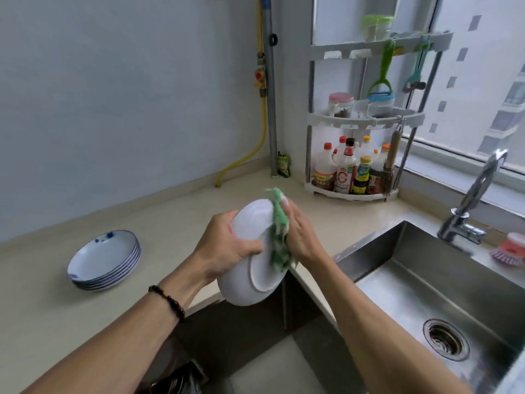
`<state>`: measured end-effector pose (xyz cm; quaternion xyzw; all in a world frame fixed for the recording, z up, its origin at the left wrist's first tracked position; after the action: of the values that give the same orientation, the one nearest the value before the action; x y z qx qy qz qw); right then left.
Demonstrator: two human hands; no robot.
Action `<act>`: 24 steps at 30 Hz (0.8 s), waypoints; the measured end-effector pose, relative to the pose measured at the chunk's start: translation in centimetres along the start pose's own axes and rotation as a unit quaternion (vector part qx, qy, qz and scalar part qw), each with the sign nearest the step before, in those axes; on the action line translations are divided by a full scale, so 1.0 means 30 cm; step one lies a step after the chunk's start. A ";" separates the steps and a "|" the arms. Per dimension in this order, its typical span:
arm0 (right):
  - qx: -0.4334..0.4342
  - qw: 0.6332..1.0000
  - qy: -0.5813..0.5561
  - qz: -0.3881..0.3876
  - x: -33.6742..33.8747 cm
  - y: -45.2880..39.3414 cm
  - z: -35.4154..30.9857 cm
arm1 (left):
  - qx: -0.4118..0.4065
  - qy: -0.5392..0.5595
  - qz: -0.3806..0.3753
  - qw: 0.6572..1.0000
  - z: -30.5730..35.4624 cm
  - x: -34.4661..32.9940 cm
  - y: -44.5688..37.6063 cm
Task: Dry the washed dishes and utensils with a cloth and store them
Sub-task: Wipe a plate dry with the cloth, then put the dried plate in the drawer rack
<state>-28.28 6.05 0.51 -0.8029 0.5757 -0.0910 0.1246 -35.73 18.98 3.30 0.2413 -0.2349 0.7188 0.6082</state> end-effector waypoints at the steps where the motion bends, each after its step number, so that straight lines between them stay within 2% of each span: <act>1: -0.006 1.000 0.006 0.002 -0.043 0.025 0.005 | 0.000 0.008 0.002 1.000 -0.032 0.024 0.023; 4: 0.063 0.990 0.112 -0.058 -0.373 0.168 -0.045 | -0.002 0.039 0.004 0.999 -0.204 0.163 0.131; 6: 0.077 0.990 0.095 -0.064 -0.505 0.243 -0.046 | -0.005 0.028 -0.010 1.000 -0.302 0.237 0.196; 7: 0.061 0.996 0.060 -0.039 -0.544 0.265 -0.009 | -0.004 0.012 -0.016 1.000 -0.355 0.278 0.238; 9: -0.059 0.996 -0.046 0.041 -0.588 0.290 0.113 | -0.012 -0.025 -0.025 0.999 -0.436 0.351 0.313; 10: -0.142 0.983 -0.089 0.076 -0.614 0.312 0.193 | -0.016 -0.050 -0.028 0.998 -0.471 0.382 0.340; 11: -0.230 0.959 -0.132 0.099 -0.656 0.350 0.273 | -0.024 -0.086 -0.031 0.996 -0.504 0.409 0.368; 13: -0.379 0.886 -0.244 0.111 -0.774 0.432 0.408 | -0.045 -0.167 -0.052 0.984 -0.583 0.437 0.411; 15: -0.455 0.833 -0.301 0.092 -0.869 0.502 0.474 | -0.084 -0.259 -0.079 0.959 -0.676 0.421 0.467; 18: -0.515 0.827 -0.219 0.048 -0.948 0.585 0.565 | -0.172 -0.401 -0.083 0.896 -0.829 0.382 0.576; 20: -0.543 0.832 -0.109 0.033 -0.969 0.640 0.642 | -0.210 -0.463 -0.076 0.858 -0.948 0.353 0.642; 22: -0.561 0.828 -0.012 -0.001 -1.010 0.699 0.730 | -0.224 -0.490 -0.076 0.839 -1.086 0.333 0.703; 24: -0.565 0.821 0.062 -0.046 -1.051 0.756 0.789 | -0.225 -0.498 -0.067 0.835 -1.205 0.318 0.759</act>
<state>-51.98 31.22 -29.04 -0.7510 0.4948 0.1947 -0.3915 -61.80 45.66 -19.61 0.4381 -0.6446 0.3861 0.4934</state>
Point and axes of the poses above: each hand's wrist, its own y-axis away from the middle knuckle, its own x-axis out of the back of the hand, z = x × y, the point moved 9 cm from there along -y, towards the middle knuckle, and after that the axes turned 15 degrees about -y, right-handed, at the moved point
